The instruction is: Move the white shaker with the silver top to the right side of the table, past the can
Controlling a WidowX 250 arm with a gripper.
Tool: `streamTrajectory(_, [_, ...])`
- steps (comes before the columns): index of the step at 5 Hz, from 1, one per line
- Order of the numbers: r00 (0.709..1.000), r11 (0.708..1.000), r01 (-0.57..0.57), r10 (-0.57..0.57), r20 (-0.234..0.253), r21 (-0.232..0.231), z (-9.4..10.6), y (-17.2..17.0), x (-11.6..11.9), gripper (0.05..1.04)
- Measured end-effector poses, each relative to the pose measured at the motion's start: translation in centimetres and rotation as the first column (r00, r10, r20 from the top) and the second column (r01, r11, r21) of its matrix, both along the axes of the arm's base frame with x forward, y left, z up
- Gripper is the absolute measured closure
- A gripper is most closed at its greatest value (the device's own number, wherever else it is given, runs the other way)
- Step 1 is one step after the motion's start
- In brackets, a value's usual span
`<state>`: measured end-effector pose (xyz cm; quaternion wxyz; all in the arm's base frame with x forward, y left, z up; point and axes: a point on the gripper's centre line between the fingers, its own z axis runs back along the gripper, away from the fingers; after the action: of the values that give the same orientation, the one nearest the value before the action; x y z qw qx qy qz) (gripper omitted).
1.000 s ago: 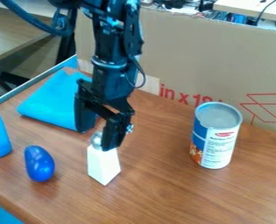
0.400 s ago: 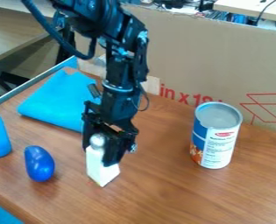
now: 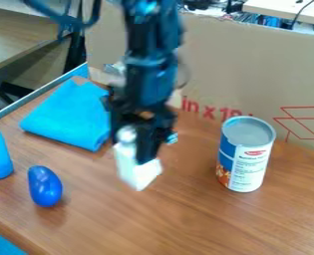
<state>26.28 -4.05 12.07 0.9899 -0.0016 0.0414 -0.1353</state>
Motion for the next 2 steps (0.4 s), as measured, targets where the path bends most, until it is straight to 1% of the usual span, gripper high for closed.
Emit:
streamTrajectory(1, [0.99, 0.992, 0.118, -0.115, 0.087, -0.033, 3.8, -4.9, 0.6, 0.446])
streamTrajectory(2, [0.975, 0.975, 0.216, -0.213, 0.069, -0.042, 3.8, -9.9, 2.1, 0.446])
